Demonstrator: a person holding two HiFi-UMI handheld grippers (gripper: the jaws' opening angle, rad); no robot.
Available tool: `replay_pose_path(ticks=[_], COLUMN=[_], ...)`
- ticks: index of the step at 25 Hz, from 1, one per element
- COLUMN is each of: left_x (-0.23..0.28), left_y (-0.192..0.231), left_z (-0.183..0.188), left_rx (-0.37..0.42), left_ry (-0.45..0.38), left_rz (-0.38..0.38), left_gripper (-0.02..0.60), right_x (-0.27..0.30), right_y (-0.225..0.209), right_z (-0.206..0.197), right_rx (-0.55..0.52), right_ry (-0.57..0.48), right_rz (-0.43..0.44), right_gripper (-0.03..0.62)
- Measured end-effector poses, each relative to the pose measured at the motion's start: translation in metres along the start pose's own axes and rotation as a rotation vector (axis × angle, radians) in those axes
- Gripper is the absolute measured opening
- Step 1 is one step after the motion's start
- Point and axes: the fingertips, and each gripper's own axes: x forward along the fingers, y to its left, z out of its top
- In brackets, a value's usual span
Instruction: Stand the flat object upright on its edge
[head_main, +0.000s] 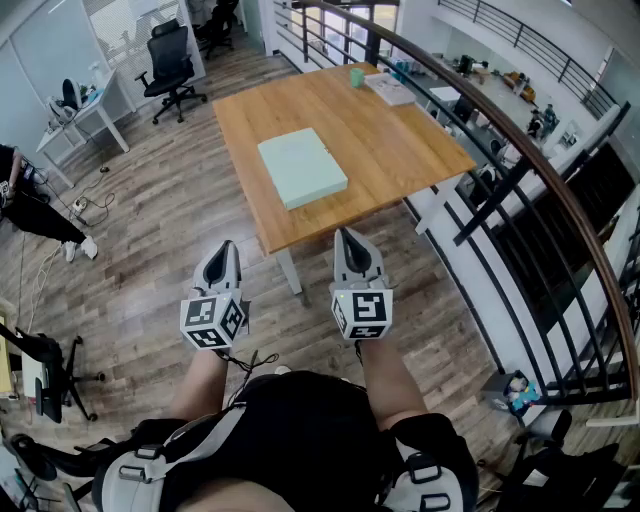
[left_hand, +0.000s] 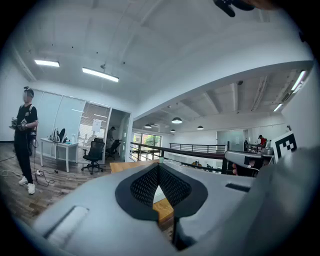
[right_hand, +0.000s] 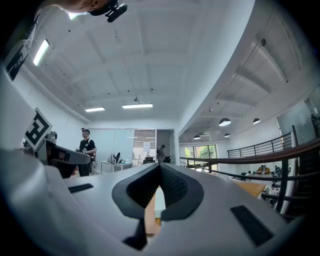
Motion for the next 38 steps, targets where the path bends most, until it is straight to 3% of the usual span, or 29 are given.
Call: replay_pose_path(ticks=[14, 27, 38], left_x=[0.000, -0.001, 0.023], left_y=[-0.036, -0.097, -0.097], left_z=[-0.004, -0.012, -0.013], left_rx=[0.014, 0.019, 0.006], left_ry=[0.007, -0.017, -0.034], left_rz=[-0.002, 0.033, 0.034], left_gripper=[0.003, 0.003, 0.003], right_x=[-0.019, -0.051, -0.036], right_y=[-0.027, -0.066, -0.079], right_z=[-0.002, -0.006, -0.016], right_rx=[0.041, 0.059, 0.047], right_ry=[0.006, 0.016, 0.036], right_rz=[-0.002, 0.066, 0.076], right_gripper=[0.003, 0.003, 0.003])
